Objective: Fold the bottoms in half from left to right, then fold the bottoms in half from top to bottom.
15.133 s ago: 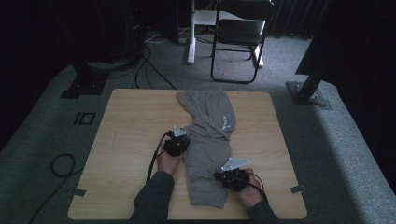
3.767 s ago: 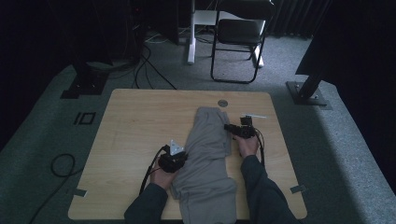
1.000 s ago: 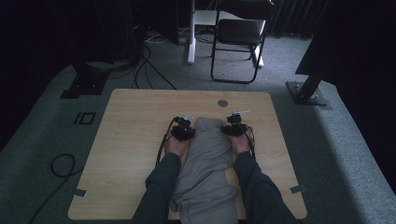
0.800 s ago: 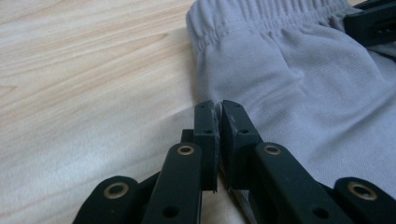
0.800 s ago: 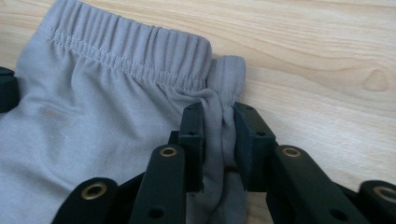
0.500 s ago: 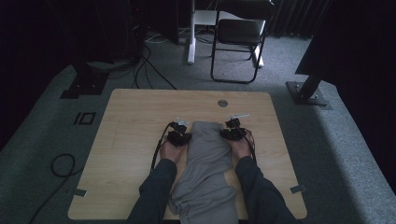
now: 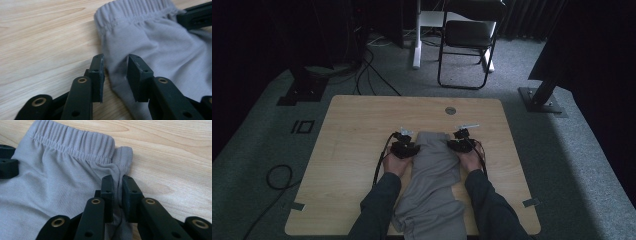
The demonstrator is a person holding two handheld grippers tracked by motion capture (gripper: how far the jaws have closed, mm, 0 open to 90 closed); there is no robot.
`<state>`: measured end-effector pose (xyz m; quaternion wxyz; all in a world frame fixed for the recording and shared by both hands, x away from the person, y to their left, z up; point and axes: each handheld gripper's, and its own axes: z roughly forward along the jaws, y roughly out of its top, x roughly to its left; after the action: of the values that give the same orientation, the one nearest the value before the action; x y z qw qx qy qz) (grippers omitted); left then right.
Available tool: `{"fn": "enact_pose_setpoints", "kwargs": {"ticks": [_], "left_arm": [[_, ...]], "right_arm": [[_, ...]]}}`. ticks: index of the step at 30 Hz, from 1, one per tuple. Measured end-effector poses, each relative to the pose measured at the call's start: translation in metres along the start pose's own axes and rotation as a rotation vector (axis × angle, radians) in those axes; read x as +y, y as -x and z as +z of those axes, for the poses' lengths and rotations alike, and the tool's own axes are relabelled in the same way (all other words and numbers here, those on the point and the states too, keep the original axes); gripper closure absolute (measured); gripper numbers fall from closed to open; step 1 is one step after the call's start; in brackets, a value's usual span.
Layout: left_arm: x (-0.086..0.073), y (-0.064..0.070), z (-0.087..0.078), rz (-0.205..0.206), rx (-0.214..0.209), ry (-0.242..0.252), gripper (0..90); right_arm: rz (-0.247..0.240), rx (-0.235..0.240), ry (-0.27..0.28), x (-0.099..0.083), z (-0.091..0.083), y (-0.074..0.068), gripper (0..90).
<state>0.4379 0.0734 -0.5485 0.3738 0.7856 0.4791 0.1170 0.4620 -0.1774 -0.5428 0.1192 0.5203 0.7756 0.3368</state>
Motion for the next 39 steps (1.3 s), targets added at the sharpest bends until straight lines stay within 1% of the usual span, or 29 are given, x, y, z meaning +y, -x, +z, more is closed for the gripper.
{"fn": "enact_pose_setpoints", "kwargs": {"ticks": [1, 4, 7, 9, 12, 16, 17, 18, 19, 20, 21, 23, 25, 26, 27, 29, 30, 31, 33, 34, 35, 36, 37, 39], "left_arm": [[0.0, 0.0, 0.001, 0.004, 0.0, 0.002, 65.6], [0.002, 0.001, 0.003, -0.004, -0.002, 0.001, 63.9], [0.005, 0.002, 0.005, -0.006, 0.009, -0.008, 62.7], [0.007, 0.004, 0.007, 0.004, 0.024, -0.014, 61.5], [0.009, 0.008, 0.009, 0.017, 0.044, -0.008, 61.5], [0.011, 0.009, 0.012, 0.031, 0.077, -0.016, 66.5], [0.012, 0.01, 0.012, 0.036, 0.088, -0.019, 68.2], [0.013, 0.011, 0.012, 0.046, 0.095, -0.023, 69.1], [0.013, 0.012, 0.013, 0.056, 0.104, -0.025, 70.2], [0.013, 0.012, 0.013, 0.068, 0.107, -0.028, 71.5], [0.012, 0.012, 0.013, 0.071, 0.099, -0.026, 73.5], [0.011, 0.012, 0.013, 0.068, 0.086, -0.02, 78.3], [0.012, 0.011, 0.013, 0.053, 0.072, -0.018, 82.8], [0.013, 0.01, 0.013, 0.049, 0.068, -0.021, 84.1], [0.014, 0.009, 0.013, 0.042, 0.069, -0.03, 84.9], [0.018, 0.006, 0.013, 0.043, 0.081, -0.04, 86.2], [0.02, 0.005, 0.013, 0.043, 0.091, -0.037, 86.5], [0.023, 0.002, 0.011, 0.047, 0.095, -0.037, 86.5], [0.034, -0.001, 0.002, 0.041, 0.109, 0.0, 86.7], [0.039, -0.001, -0.002, 0.042, 0.115, 0.016, 86.8], [0.046, -0.002, -0.008, 0.044, 0.121, 0.037, 86.8], [0.056, -0.002, -0.016, 0.053, 0.132, 0.067, 86.9], [0.061, -0.001, -0.021, 0.059, 0.14, 0.085, 86.9], [0.075, -0.001, -0.034, 0.071, 0.151, 0.132, 86.8]], "right_arm": [[-0.004, -0.001, 0.002, 0.0, 0.0, 0.0, 80.5], [-0.001, -0.002, 0.002, 0.0, 0.0, 0.0, 80.5], [-0.001, -0.002, 0.003, 0.0, 0.0, -0.001, 80.5], [0.001, -0.001, 0.003, 0.0, 0.001, -0.001, 80.4], [0.002, 0.001, 0.004, 0.001, 0.001, -0.002, 79.6], [-0.011, 0.006, -0.004, 0.004, 0.003, -0.003, 76.0], [-0.019, 0.001, -0.008, 0.005, 0.004, -0.004, 73.3], [-0.037, -0.014, -0.013, 0.007, 0.005, -0.006, 70.0], [-0.059, -0.044, -0.02, 0.008, 0.005, -0.008, 66.6], [-0.074, -0.063, -0.026, 0.009, 0.006, -0.009, 66.4], [-0.077, -0.07, -0.028, 0.009, 0.006, -0.01, 67.0], [-0.089, -0.071, -0.033, 0.009, 0.005, -0.012, 71.0], [-0.084, -0.069, -0.04, 0.01, 0.005, -0.012, 80.3], [-0.078, -0.064, -0.049, 0.011, 0.006, -0.012, 84.5], [-0.069, -0.055, -0.053, 0.012, 0.006, -0.011, 86.1], [-0.043, -0.042, -0.059, 0.016, 0.008, -0.007, 87.1], [-0.026, -0.033, -0.059, 0.019, 0.009, -0.005, 87.3], [-0.006, -0.017, -0.046, 0.021, 0.009, -0.002, 87.3], [0.043, 0.015, -0.013, 0.028, 0.004, 0.002, 87.4], [0.036, 0.023, 0.015, 0.035, -0.001, 0.002, 87.5], [0.017, 0.02, 0.029, 0.04, -0.004, 0.0, 87.5], [-0.012, 0.009, 0.046, 0.047, -0.009, -0.002, 87.5], [-0.032, 0.006, 0.074, 0.057, -0.017, -0.004, 87.4], [-0.056, 0.007, 0.119, 0.07, -0.029, -0.007, 87.4]]}}
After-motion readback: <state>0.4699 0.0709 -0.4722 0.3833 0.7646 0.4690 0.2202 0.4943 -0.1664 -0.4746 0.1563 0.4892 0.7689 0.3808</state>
